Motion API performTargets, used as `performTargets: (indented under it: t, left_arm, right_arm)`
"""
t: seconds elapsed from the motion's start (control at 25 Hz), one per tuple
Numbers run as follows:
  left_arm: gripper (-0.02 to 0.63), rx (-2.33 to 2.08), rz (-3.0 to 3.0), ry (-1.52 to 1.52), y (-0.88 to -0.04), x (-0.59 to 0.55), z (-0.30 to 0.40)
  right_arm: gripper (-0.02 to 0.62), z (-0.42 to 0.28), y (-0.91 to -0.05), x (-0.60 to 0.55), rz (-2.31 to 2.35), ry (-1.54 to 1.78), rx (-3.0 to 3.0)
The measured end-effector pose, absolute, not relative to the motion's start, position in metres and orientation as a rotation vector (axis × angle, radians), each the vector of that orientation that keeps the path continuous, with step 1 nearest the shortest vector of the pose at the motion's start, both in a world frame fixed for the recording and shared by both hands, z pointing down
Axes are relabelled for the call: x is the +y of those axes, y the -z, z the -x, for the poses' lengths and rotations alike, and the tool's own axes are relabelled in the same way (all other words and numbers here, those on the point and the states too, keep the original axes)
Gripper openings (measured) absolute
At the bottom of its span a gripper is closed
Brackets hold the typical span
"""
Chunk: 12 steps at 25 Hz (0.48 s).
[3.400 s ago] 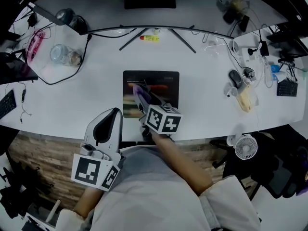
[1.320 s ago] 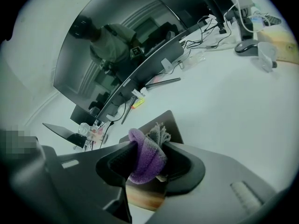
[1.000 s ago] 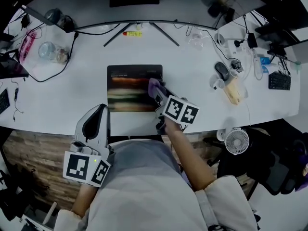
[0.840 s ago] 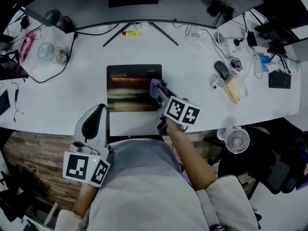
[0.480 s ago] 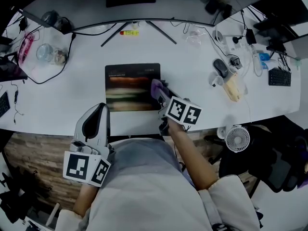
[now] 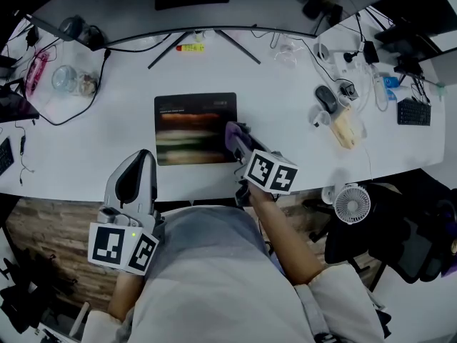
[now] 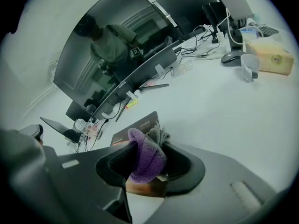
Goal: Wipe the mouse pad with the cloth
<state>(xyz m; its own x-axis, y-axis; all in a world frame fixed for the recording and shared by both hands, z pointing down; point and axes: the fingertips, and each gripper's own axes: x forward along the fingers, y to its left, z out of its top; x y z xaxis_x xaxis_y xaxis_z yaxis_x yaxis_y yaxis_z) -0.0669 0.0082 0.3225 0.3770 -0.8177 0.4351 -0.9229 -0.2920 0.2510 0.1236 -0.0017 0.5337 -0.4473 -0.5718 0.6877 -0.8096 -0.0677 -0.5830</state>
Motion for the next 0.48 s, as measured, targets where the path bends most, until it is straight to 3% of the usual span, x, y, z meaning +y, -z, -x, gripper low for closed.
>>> performTargets:
  t: [0.48]
  left_arm:
    - [0.0, -1.46, -2.202, -0.323, -0.326, 0.015, 0.063]
  right_arm:
    - [0.156, -0.116, -0.533, 0.017, -1.509, -1.513, -1.965]
